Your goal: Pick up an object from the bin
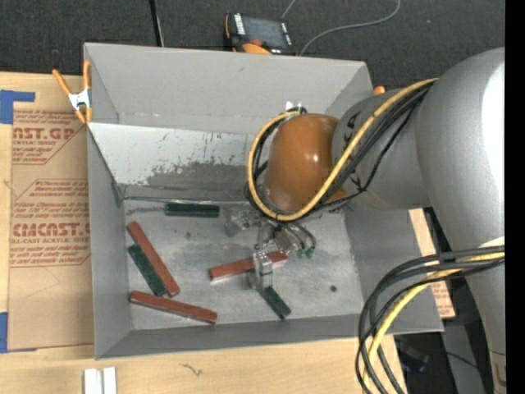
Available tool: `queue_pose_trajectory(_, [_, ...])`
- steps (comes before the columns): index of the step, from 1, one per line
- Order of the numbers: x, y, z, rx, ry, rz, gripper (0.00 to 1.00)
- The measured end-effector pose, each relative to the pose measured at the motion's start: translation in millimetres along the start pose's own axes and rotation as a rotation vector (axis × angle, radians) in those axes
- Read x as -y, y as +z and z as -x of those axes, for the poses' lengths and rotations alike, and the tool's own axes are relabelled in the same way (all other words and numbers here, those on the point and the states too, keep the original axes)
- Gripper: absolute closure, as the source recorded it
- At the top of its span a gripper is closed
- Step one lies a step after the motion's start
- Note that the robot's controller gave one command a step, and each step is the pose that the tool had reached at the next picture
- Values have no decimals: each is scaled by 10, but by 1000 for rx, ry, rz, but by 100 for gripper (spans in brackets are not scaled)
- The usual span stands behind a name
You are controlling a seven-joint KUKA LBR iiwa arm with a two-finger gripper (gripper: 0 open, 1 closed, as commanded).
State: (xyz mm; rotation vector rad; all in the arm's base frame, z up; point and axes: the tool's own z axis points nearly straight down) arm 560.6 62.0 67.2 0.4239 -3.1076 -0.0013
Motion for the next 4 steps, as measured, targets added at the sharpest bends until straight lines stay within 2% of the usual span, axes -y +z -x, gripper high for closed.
queue_pose_trajectory(1, [0,-54,36,11,0,-1,100])
queue_pose_trajectory(2, [-1,-34,25,9,1,0,0])
queue_pose_trajectory(3, [-2,-36,23,8,0,0,100])
queue_pose_trajectory(4, [149,-1761,117,17,-16,-4,100])
